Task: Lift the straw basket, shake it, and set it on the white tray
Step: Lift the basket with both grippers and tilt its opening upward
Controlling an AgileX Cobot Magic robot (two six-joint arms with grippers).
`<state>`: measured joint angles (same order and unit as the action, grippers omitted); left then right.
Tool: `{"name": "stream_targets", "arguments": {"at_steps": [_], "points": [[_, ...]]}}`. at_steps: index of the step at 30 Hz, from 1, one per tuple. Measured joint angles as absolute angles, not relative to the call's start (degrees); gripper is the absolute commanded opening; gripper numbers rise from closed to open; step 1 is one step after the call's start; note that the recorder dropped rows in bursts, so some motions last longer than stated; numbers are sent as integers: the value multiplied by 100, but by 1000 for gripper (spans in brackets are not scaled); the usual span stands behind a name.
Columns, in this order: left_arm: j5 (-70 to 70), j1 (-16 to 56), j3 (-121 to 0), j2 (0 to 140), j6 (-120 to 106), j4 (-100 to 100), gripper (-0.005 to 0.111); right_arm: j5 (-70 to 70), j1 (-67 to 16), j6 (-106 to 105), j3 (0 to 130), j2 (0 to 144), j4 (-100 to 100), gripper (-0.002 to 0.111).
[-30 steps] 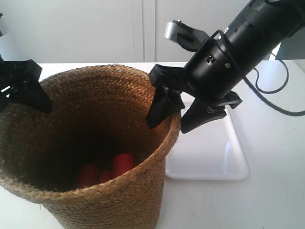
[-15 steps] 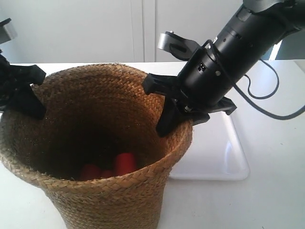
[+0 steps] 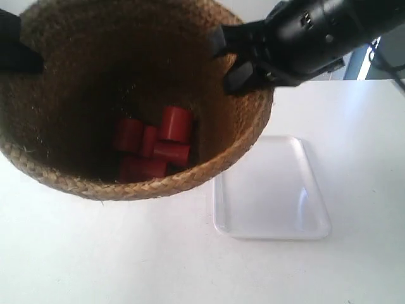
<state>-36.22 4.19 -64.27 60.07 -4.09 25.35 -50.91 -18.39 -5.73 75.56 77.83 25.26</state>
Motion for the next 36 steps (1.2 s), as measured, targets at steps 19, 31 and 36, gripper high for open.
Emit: {"name": "stream_targets", "arguments": {"at_steps": [19, 31, 36], "points": [[-2750, 432, -3972, 3491, -2845, 4218, 0, -2609, -2561, -320, 4550, 5278, 1889, 0], [-2428, 469, -2621, 3154, -5695, 7116, 0, -1323, -2570, -462, 3273, 4419, 1128, 0], [-2221, 458, -2618, 3523, -7614, 8426, 0, -679, -2570, -472, 3263, 4755, 892, 0]]}}
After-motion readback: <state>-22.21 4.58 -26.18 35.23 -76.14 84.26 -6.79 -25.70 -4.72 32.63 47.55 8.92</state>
